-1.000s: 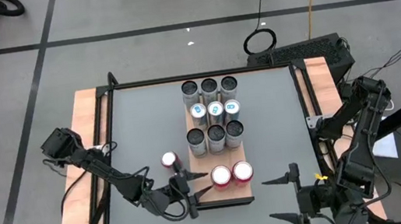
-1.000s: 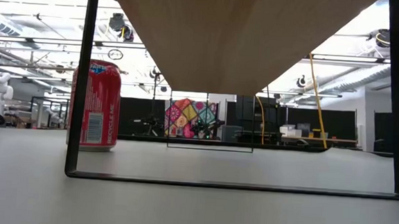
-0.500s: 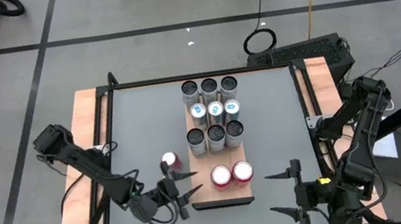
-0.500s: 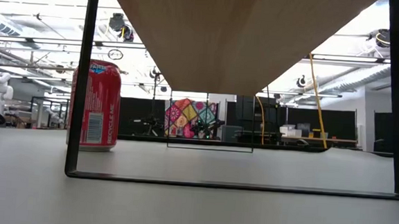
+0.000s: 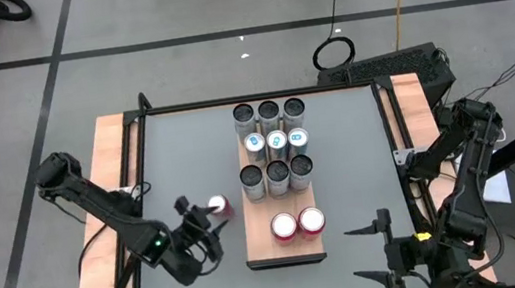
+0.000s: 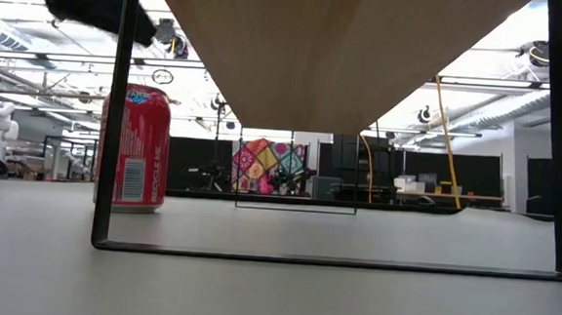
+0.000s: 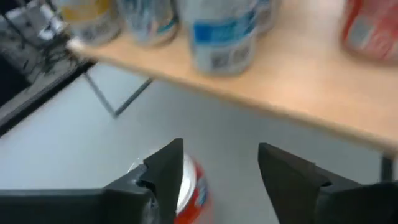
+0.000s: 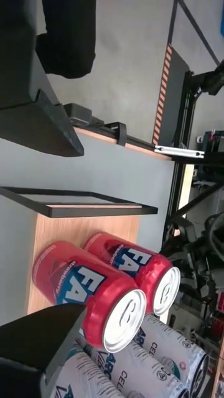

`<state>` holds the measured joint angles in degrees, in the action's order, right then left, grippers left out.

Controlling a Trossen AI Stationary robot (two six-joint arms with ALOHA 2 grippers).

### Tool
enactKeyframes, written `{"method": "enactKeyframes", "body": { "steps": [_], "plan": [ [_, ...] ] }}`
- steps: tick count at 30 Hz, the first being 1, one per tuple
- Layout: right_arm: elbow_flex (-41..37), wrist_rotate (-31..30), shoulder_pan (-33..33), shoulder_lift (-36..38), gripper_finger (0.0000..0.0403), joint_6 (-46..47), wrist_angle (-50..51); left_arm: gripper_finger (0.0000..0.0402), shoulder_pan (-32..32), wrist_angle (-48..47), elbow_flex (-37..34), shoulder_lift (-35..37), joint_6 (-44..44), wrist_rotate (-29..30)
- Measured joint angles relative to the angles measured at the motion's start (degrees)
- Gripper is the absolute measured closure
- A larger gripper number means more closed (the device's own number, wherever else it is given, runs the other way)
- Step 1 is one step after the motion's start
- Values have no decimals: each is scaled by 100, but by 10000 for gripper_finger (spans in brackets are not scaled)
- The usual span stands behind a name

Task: Place canned beverage on shelf
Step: Put the red soda can on the shelf aligned with the other red soda cans

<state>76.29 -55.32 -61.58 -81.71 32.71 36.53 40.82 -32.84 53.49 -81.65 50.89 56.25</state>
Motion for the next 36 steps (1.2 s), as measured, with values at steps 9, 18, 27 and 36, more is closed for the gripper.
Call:
{"method": "enactKeyframes", "body": {
  "steps": [9, 18, 27, 36],
  "plan": [
    [0, 3, 0, 0, 64, 74, 3, 52, -215, -1169, -8, -106, 823, -111],
    [2, 5, -2, -46, 64, 105, -4, 12, -627, -1475, -48, -94, 728, -469],
    [0, 44, -2, -318, 64, 94, -30, 11, -880, -1073, -323, -91, 548, -993],
    [0, 162, -2, -323, 64, -44, -207, 28, -903, -371, -909, -94, 531, -935]
  ]
}}
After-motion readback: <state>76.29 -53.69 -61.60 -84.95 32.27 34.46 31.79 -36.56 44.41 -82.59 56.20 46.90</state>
